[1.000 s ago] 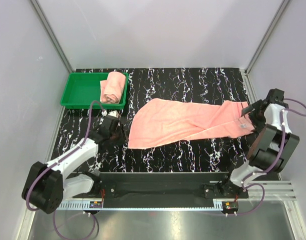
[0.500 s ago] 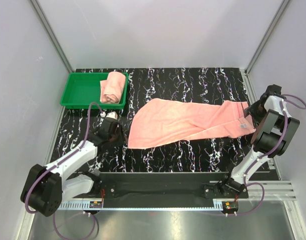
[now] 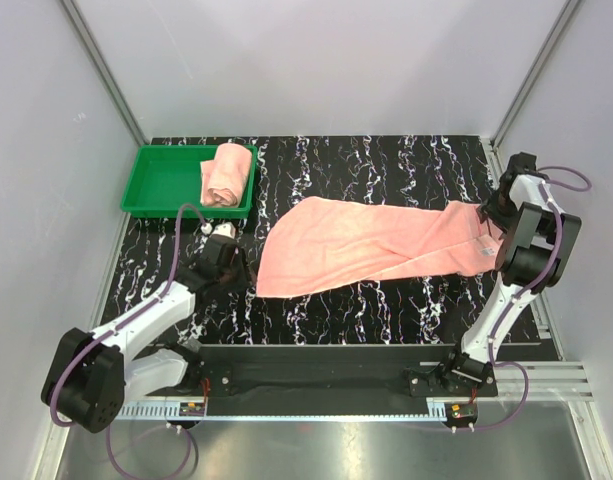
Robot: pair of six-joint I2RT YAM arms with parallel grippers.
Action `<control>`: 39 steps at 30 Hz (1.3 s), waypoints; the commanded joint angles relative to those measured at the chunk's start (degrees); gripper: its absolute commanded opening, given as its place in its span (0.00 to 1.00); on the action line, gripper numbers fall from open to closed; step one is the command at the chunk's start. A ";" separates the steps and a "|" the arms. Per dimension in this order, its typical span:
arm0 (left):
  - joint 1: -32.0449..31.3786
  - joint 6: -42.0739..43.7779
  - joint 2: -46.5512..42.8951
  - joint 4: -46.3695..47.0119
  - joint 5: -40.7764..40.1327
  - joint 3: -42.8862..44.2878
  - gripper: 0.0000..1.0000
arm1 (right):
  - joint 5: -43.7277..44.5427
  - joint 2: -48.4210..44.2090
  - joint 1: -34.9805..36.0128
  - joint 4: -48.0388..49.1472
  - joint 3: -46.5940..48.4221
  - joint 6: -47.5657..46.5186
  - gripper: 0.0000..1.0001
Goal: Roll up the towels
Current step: Flatten the towel
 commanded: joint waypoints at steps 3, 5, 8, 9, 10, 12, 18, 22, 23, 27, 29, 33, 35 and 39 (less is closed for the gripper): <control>-0.15 0.18 0.61 3.27 0.05 -0.53 0.47 | 4.02 2.10 -0.32 0.54 1.81 -1.72 0.70; -0.15 0.26 1.30 3.10 0.14 0.08 0.47 | 3.40 2.89 -0.32 0.89 1.63 -1.54 0.65; -0.15 0.35 1.49 3.19 0.23 0.00 0.46 | 2.87 4.38 0.29 1.42 1.45 -1.28 0.54; -0.15 0.44 1.49 3.10 0.14 0.00 0.46 | 2.78 4.47 0.47 1.42 1.37 -1.28 0.52; -0.15 0.44 1.49 3.19 0.05 -0.09 0.46 | 2.78 4.65 0.64 1.51 1.19 -1.10 0.50; -0.24 0.44 1.40 3.10 -0.03 -0.27 0.46 | 3.04 4.91 1.17 1.68 0.93 -1.10 0.48; -0.15 0.44 1.48 3.28 -0.30 -0.44 0.46 | 3.75 3.34 1.52 2.30 -1.44 -0.75 0.23; -0.15 0.53 1.57 3.28 -0.30 -0.27 0.45 | 3.92 1.49 1.52 1.95 -3.03 -1.19 0.29; -0.15 0.44 1.57 3.19 -0.30 -0.27 0.45 | 4.10 1.14 1.52 2.03 -3.38 -1.36 0.32; -0.15 0.44 1.31 3.19 -0.47 -0.35 0.45 | 4.45 -1.32 1.52 1.95 -4.44 -1.63 0.50; -0.15 0.44 1.31 3.01 -0.47 -0.35 0.45 | 4.45 -2.37 1.61 1.33 -4.00 -1.45 0.50; -0.15 0.53 1.22 3.10 -0.56 -0.27 0.45 | 4.80 -4.13 1.96 0.54 -2.77 -1.72 0.50; -0.15 0.44 1.13 3.10 -0.56 -0.35 0.45 | 4.80 -4.57 2.05 -0.60 -1.63 -1.72 0.49; -0.15 0.53 1.31 3.28 -0.65 -0.35 0.45 | 4.28 -5.80 2.58 -1.48 -1.36 -1.80 0.47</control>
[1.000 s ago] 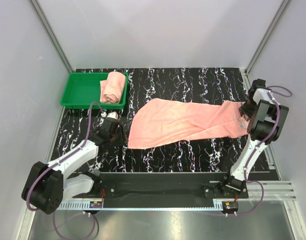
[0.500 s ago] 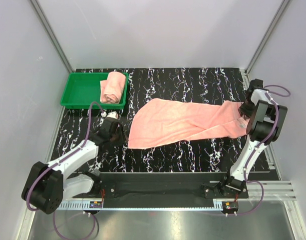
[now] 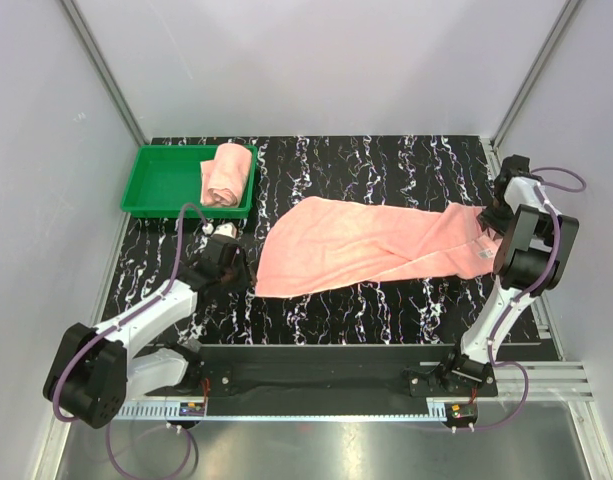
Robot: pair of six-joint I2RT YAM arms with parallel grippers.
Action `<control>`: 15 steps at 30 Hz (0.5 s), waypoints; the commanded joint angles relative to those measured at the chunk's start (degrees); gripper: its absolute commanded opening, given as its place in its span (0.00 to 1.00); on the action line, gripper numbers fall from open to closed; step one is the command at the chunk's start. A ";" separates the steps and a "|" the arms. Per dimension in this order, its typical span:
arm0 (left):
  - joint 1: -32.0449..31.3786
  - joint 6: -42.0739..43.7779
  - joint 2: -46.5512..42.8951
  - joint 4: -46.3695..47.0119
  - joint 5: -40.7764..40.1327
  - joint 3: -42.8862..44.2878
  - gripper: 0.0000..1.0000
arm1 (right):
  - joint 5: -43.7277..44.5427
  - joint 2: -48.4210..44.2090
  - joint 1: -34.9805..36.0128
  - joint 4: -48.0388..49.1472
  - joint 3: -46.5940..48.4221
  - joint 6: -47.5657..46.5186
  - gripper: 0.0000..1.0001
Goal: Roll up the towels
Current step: Flatten the towel
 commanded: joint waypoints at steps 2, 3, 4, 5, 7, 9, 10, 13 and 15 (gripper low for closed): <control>-0.15 0.50 -0.18 2.01 -0.74 0.02 0.44 | 1.08 -5.00 1.16 -1.77 1.83 -0.47 0.48; -0.24 0.50 -0.18 2.01 -0.74 0.02 0.44 | 0.82 -5.18 1.33 -1.77 1.57 -0.47 0.48; -0.15 0.50 -0.18 2.01 -0.74 0.02 0.44 | 0.73 -5.18 1.51 -1.59 1.22 -0.56 0.47; -0.15 0.50 -0.09 2.10 -0.74 -0.07 0.44 | 0.65 -5.18 1.60 -1.50 0.78 -0.47 0.47; -0.15 0.50 -0.18 2.10 -0.65 -0.07 0.44 | 0.65 -4.74 1.69 -1.07 0.16 -0.65 0.48; -0.15 0.51 -0.18 2.10 -0.65 0.02 0.44 | 0.73 -3.78 1.69 -0.89 -0.45 -0.65 0.48; -0.15 0.68 -0.18 2.01 -0.65 0.02 0.44 | 0.65 -3.51 1.69 -0.28 -0.80 -0.65 0.47; -0.15 0.59 -0.18 1.92 -0.74 -0.16 0.44 | 0.56 -2.11 1.69 0.34 -1.07 -0.82 0.47; -0.15 0.59 -0.09 2.01 -0.74 -0.25 0.44 | 0.64 -0.96 1.69 0.52 -0.98 -0.82 0.47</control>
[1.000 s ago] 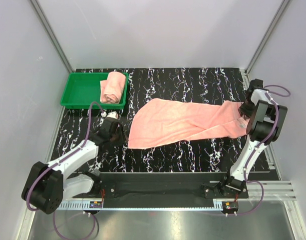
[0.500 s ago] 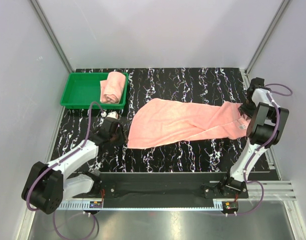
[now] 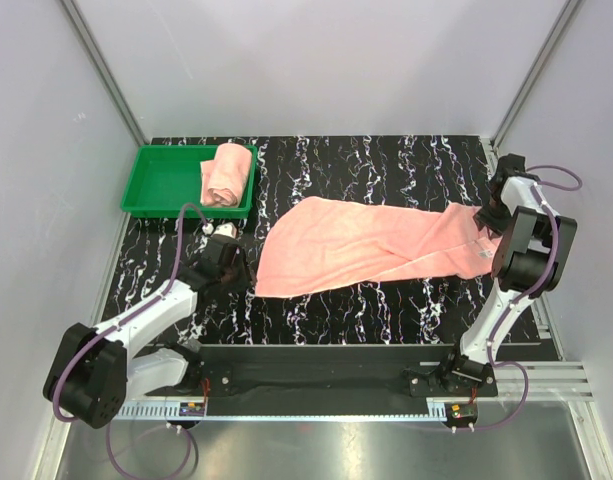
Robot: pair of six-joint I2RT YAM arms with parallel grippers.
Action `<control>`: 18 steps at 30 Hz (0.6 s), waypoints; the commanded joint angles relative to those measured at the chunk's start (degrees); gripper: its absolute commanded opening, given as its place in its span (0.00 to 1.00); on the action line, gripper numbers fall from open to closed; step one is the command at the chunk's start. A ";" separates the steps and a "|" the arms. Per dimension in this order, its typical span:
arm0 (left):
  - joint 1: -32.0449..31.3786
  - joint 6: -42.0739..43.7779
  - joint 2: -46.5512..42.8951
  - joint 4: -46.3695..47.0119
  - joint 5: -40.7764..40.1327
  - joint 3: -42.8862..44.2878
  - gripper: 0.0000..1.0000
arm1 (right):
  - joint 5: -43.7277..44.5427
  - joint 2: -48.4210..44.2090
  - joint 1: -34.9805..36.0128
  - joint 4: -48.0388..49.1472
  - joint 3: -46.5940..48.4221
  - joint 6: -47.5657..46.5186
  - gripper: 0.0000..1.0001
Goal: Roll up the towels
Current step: Flatten the towel
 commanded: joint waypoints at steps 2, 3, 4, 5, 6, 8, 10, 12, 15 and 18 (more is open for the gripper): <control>-0.15 0.59 -0.09 2.03 -0.72 -0.25 0.44 | 0.60 2.01 0.20 1.41 0.07 -0.76 0.48; -0.15 0.59 -0.09 2.03 -0.80 -0.16 0.44 | 0.77 2.37 0.20 1.59 0.07 -0.67 0.47; -0.15 0.59 -0.09 1.94 -0.80 -0.25 0.44 | 0.86 2.63 0.20 2.03 -0.02 -0.67 0.47; -0.15 0.59 0.00 1.94 -0.80 -0.25 0.44 | 0.95 3.24 0.20 2.38 -0.37 -0.76 0.47; -0.15 0.59 0.09 2.12 -0.80 -0.33 0.44 | 1.04 3.77 0.20 2.82 -0.46 -0.67 0.44; -0.15 0.68 0.09 2.03 -0.80 -0.33 0.44 | 1.13 4.91 0.20 2.91 -0.46 -0.58 0.42; -0.15 0.68 0.26 2.20 -0.80 -0.33 0.44 | 1.39 5.27 0.20 3.26 -0.64 -0.23 0.33; -0.15 0.68 0.00 2.03 -0.89 -0.33 0.44 | 1.74 5.36 0.20 3.61 -1.25 0.12 0.22; -0.15 0.59 -0.09 2.20 -0.89 -0.42 0.44 | 2.36 4.92 0.20 3.88 -1.95 0.12 0.19; -0.15 0.68 0.17 2.21 -0.80 -0.42 0.44 | 3.06 4.22 0.20 3.79 -2.57 0.39 0.18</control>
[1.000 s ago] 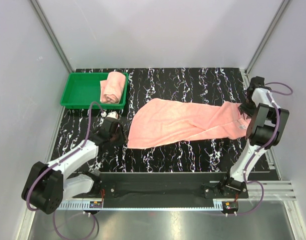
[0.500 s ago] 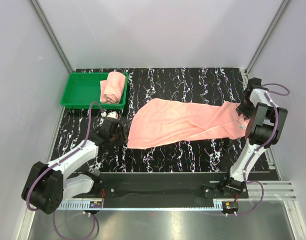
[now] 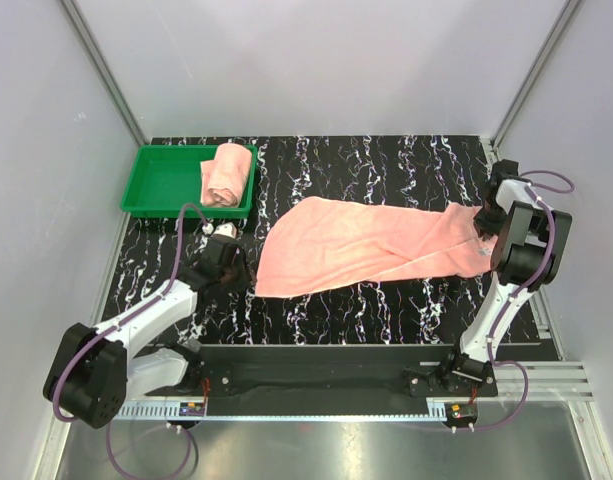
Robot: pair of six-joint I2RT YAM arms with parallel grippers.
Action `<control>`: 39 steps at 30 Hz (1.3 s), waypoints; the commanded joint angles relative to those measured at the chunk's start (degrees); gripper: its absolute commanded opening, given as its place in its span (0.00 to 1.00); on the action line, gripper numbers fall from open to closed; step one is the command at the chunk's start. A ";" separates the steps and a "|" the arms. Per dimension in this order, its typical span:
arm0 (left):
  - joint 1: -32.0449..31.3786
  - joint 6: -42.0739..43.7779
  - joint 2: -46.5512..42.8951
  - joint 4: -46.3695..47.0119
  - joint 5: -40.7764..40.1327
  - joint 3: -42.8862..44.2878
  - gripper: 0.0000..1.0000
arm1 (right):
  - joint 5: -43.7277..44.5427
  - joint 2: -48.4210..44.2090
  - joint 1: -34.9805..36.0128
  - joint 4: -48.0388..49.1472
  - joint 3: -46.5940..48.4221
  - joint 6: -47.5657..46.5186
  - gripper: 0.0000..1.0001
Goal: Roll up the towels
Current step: Flatten the towel
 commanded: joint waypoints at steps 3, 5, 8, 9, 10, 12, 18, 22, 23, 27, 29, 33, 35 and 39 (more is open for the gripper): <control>-0.15 0.66 0.18 2.18 -0.69 -0.34 0.43 | 2.76 -1.65 0.11 0.88 -3.16 0.93 0.25; -0.15 0.66 0.17 2.27 -0.69 -0.33 0.43 | 3.19 -2.70 0.11 1.06 -4.04 1.37 0.29; -0.15 0.66 0.09 2.36 -0.43 -0.33 0.43 | 3.90 -3.84 0.11 1.32 -5.27 1.81 0.32; -0.15 0.66 0.17 2.36 -0.34 -0.42 0.43 | 3.90 -4.11 0.11 1.76 -5.62 1.81 0.33; -0.24 0.75 0.09 2.36 -0.25 -0.42 0.43 | 3.81 -4.81 0.11 2.11 -6.32 1.90 0.32; -0.15 0.66 0.09 2.45 -0.17 -0.51 0.43 | 4.25 -5.25 0.11 2.37 -6.68 2.25 0.32; -0.15 0.66 0.09 2.71 -0.08 -0.60 0.43 | 5.04 -7.18 0.11 3.25 -7.74 3.04 0.32; -0.15 0.66 0.09 2.71 0.01 -0.60 0.43 | 5.39 -9.73 0.11 5.27 -10.02 3.22 0.34; -0.15 0.75 0.09 2.71 0.10 -0.60 0.43 | 6.00 -9.91 0.03 5.19 -10.11 3.48 0.34; -0.15 0.75 0.09 2.71 0.19 -0.69 0.43 | 7.15 -10.87 0.03 6.15 -11.07 3.92 0.30; -0.15 0.75 0.18 2.80 0.10 -0.60 0.43 | 8.03 -11.84 0.03 6.68 -12.30 4.36 0.27; -0.15 0.75 0.35 2.80 0.10 -0.69 0.43 | 8.56 -13.51 0.03 8.35 -13.80 4.71 0.00; -0.15 0.75 0.35 2.89 0.10 -0.60 0.43 | 8.74 -14.39 0.03 9.05 -14.94 4.54 0.00; -0.15 0.75 0.44 2.71 0.19 -0.42 0.42 | 7.77 -15.27 0.03 8.35 -15.12 4.45 0.00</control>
